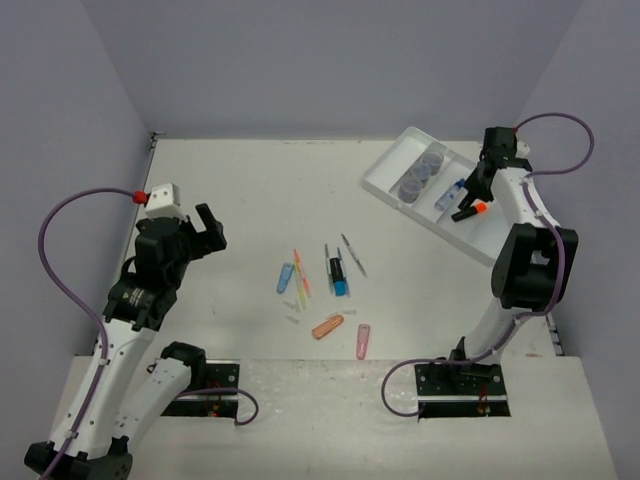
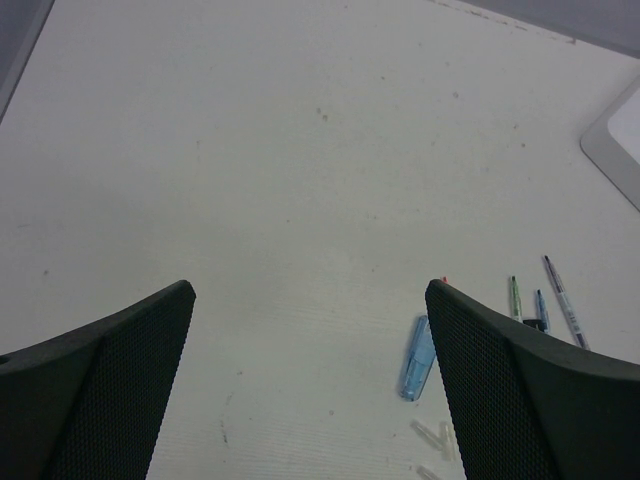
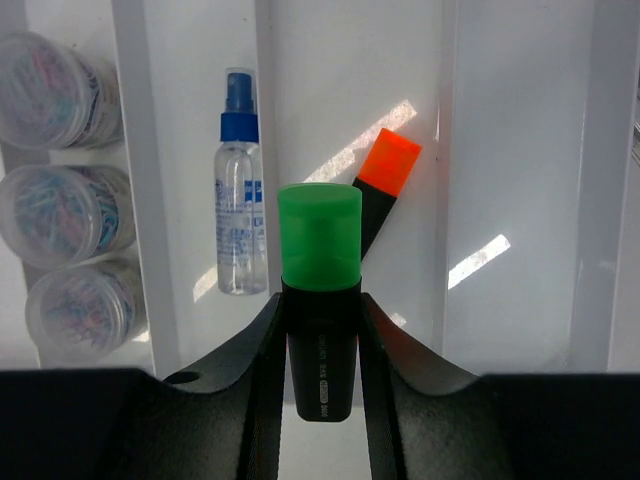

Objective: Sort the stationery into containers
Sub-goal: Place the stationery in the storage box.

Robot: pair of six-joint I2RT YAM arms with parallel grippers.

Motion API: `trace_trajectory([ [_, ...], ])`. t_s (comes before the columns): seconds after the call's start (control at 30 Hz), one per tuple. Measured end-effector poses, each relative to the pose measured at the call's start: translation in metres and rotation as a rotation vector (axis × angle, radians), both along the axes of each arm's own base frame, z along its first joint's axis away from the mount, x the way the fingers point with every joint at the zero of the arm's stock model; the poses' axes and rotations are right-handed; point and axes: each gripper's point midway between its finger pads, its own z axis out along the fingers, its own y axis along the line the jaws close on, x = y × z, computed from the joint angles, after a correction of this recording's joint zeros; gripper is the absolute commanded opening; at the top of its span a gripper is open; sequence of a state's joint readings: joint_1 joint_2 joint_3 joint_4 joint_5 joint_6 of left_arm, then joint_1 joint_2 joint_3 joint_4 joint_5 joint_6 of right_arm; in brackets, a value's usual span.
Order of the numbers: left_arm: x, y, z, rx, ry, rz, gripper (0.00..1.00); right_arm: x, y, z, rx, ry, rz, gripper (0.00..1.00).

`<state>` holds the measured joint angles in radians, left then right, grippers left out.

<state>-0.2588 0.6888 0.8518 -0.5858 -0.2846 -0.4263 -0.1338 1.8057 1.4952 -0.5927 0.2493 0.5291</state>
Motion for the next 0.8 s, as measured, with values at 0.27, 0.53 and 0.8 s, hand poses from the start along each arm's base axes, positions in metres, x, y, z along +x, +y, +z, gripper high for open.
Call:
trace_trajectory([
  [0.27, 0.0, -0.001, -0.007, 0.001, 0.018, -0.007, 1.0, 0.031, -0.019, -0.046, 0.004, 0.081, -0.019, 0.19],
  [0.53, 0.0, -0.001, -0.007, 0.001, 0.017, -0.008, 1.0, 0.048, -0.023, -0.057, 0.004, 0.108, -0.016, 0.62],
  [0.8, 0.0, -0.001, -0.007, 0.001, 0.017, -0.007, 1.0, 0.027, -0.004, -0.043, 0.004, 0.107, 0.027, 0.6],
])
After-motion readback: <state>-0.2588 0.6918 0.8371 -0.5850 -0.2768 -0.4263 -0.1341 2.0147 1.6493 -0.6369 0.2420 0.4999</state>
